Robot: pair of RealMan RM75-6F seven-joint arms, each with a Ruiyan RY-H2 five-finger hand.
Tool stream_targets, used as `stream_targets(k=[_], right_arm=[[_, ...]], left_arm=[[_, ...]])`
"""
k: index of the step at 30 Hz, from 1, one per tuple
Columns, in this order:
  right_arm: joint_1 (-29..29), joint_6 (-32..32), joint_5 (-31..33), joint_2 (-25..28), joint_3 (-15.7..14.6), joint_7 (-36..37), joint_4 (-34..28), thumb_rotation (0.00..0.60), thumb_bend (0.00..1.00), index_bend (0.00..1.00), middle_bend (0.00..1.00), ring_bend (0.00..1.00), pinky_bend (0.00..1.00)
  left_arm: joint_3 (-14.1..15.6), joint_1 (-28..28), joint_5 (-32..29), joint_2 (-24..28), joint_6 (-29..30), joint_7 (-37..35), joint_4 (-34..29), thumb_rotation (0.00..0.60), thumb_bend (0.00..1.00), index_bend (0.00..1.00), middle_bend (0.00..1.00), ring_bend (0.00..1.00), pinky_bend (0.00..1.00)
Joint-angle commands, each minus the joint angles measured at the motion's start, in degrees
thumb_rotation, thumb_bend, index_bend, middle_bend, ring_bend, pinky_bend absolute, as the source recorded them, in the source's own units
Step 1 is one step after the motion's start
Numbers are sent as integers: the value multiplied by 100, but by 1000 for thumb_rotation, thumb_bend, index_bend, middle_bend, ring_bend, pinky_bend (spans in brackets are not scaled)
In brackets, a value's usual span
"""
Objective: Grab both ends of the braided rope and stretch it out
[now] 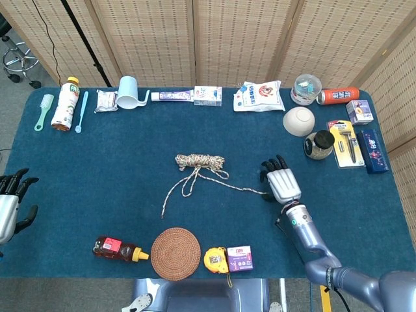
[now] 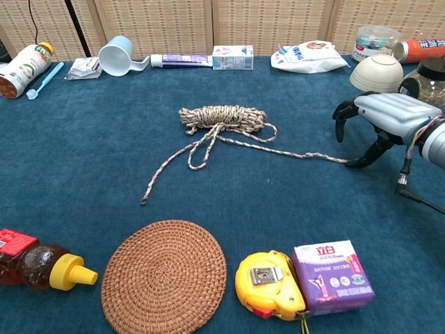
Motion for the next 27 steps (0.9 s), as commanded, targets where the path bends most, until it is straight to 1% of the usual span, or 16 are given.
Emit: stream_targets(k=[1,3,5,8,11,19,27], right_arm=[[45,-81,42,-5,39,48,69,600,213,470,205,127,0],[62,-129,69,15,59,80,51,600,265,471,205,127,0],[71,-145,74,49,71,106,-11,600,348,475,205,127,0],[84,-98,56,112,98,90,-166,600,442,479,205,127,0],[61,-76,92,177,105,44,-328,600,493,484,205,127,0],[-63,79,179,255,57,-179,-727,600,500,482,207,127,0],[-75,-20,333,121,17,-317,-657,600,502,483,212,127,0]], left_arm=[[2,6,-11,-7,3,-10,9,600,359,250,148,168,138],[9,13,-18,-16,4,-19,22,600,359,250,148,168,138],[17,17,-32,-27,-6,-31,39,600,359,250,148,168,138],[15,-3,-31,-58,-34,-52,68,600,359,250,148,168,138],[6,-19,-24,-80,-41,-59,89,600,358,250,148,168,138],[-5,-53,-33,-105,-72,-51,106,600,359,250,148,168,138],[6,-65,-12,-112,-80,-59,118,600,359,250,148,168,138]])
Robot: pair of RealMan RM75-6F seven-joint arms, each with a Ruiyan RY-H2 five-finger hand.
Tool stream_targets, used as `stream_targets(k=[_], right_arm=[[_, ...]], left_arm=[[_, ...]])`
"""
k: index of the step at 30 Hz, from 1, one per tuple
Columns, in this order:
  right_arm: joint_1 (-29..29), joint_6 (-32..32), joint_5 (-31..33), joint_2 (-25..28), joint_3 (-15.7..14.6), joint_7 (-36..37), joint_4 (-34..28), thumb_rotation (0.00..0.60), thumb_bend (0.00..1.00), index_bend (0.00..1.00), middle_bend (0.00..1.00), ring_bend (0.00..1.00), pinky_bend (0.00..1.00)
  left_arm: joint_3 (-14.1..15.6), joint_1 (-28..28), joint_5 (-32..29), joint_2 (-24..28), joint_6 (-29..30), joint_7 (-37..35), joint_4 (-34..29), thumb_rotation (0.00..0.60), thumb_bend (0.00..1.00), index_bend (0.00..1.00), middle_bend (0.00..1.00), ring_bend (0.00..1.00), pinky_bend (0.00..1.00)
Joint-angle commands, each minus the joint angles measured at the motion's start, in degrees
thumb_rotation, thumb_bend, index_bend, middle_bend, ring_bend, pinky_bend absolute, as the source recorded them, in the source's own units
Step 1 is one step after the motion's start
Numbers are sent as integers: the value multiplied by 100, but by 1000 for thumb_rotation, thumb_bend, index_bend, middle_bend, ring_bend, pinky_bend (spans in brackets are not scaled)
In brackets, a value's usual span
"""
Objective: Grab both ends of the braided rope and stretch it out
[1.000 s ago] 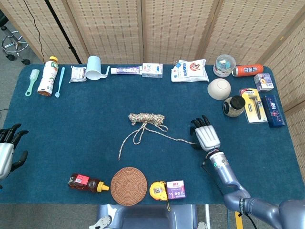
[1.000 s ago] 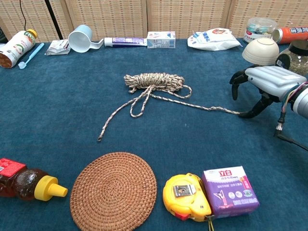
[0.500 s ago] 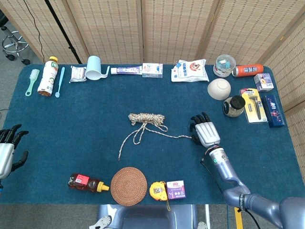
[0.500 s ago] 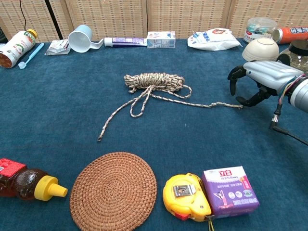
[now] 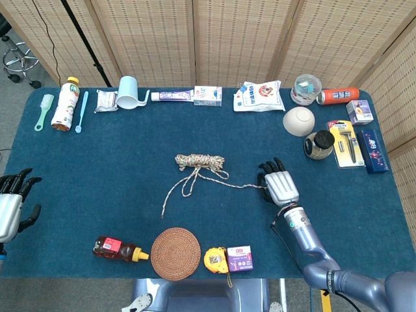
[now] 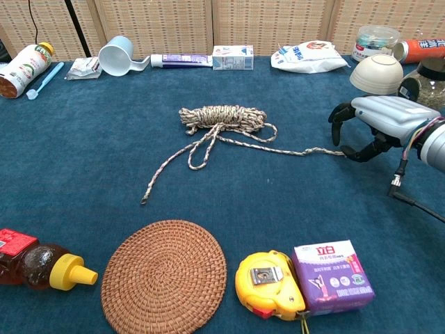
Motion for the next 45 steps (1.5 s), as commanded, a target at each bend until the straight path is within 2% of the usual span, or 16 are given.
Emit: stream_targets(k=[1,25,28,34,45], right_arm=[[0,-47,60,-54,-3,-27,59,600,503,482,212,127,0],[2,31,234,-186,159,-7,189,600,510,498,242,127,0],[-12,31,238,-176,145,-7,155,600,488,499,244,127,0],[-6,25,252,-160,145,-58,128,600,380,498,247,127,0],[1,9,315,-242,157,-94,231,600,372,514,257,129,0]], left_arm=[[2,2,-3,0,-1,-9,7,600,359,251,148,168,138],[-10,2,-3,43,30,-63,-7,600,359,250,148,167,138],[-10,-8,-3,38,15,-57,-10,600,359,250,148,166,138],[-20,-20,2,40,18,-47,-19,600,359,250,148,165,137],[-12,-17,-22,35,11,-36,-13,600,358,250,148,164,137]])
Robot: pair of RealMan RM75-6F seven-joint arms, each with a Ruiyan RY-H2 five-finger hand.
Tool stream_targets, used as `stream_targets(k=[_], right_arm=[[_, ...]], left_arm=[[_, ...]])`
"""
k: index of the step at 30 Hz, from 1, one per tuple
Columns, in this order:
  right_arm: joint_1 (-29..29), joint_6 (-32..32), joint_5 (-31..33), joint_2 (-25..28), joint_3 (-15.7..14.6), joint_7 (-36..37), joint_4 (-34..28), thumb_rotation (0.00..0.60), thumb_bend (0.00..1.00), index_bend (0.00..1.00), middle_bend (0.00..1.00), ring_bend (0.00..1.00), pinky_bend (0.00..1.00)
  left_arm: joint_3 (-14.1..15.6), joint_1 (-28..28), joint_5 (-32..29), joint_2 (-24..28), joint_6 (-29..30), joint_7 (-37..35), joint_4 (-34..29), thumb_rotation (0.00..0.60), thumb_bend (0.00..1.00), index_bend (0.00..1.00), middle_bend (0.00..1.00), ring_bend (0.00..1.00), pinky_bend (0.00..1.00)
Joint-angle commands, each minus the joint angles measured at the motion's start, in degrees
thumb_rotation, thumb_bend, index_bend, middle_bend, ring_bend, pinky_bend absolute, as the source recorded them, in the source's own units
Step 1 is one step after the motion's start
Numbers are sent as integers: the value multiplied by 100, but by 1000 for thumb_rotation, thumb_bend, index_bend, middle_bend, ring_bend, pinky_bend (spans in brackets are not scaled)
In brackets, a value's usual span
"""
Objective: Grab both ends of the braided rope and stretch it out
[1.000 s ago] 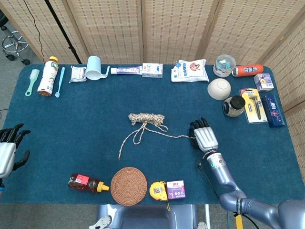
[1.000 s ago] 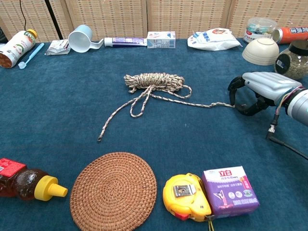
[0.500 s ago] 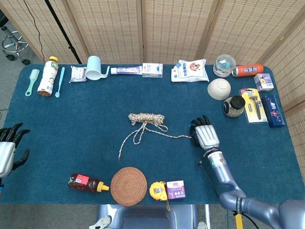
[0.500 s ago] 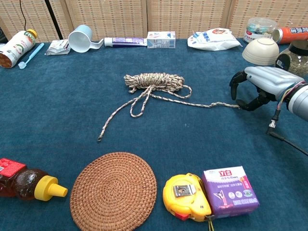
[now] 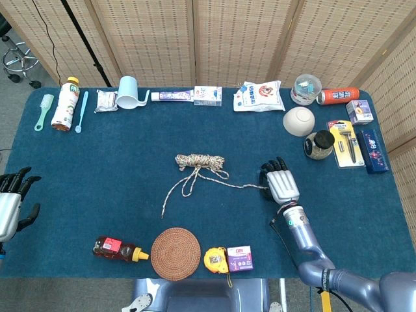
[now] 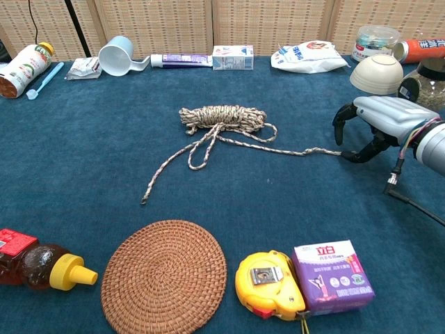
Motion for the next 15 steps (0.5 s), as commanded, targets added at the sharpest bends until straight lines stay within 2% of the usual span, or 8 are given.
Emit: stream_targets(k=[1,15], right_arm=[[0,-17,18,-33,-7,-3,59,600,372,515,258,129,0],[7,-170,62,-113,-27,109,362,600,372,532,275,144,0]], left_arm=[[3,1,-2,-1,-2,1,3,600,358,250,148,164,137],[16,18,-13,-1,15,9,11,600,359,250,148,164,137]])
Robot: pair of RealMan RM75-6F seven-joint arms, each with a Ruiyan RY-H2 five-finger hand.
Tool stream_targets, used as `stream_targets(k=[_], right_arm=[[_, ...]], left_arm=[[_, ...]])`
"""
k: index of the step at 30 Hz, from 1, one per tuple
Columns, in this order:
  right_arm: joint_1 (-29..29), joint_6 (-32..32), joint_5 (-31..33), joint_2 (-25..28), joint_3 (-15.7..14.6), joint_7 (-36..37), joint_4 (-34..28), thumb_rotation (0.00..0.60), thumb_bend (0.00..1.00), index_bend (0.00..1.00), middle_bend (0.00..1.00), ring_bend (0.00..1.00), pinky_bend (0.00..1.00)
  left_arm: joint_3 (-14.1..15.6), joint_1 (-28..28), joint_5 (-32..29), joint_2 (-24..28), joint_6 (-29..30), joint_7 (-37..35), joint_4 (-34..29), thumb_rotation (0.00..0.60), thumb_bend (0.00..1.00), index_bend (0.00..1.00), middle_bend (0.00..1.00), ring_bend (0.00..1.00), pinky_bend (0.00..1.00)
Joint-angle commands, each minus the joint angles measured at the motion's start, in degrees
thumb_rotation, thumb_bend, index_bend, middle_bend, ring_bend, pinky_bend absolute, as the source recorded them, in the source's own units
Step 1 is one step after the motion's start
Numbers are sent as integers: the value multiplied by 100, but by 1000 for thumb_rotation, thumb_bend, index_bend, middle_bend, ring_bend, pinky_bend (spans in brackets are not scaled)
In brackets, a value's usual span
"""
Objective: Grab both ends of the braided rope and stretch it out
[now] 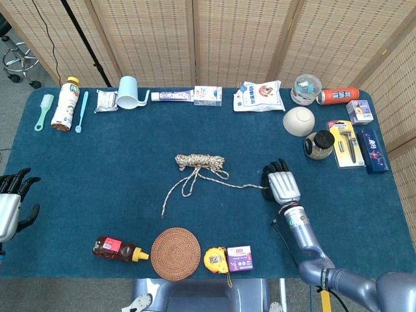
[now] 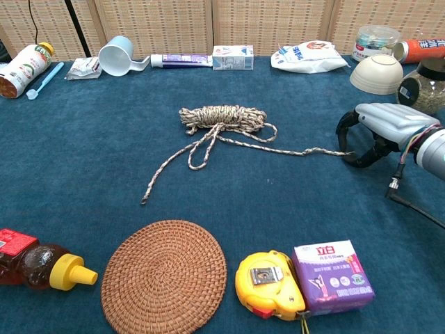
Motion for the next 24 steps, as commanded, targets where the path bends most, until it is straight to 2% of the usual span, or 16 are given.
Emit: stream_targets(k=[1,18,24], right_arm=[[7,-31,8,-7,5,21,32,600,372,532,275,144,0],[82,-138,18,-77,37,30,92,600,372,524,272,144,0],[118,-185,45,-100,55,-5,124,600,377,553,289,150,0]], left_arm=[[-1,0,-3,1,0,-2,-1,600,359,250,148,164,137],[-7,-5,-18,-10,-5,-10,20,600,359,250,148,163,135],[-2,7,-29,-6,1,-23,31,600,358,250,148,163,135]])
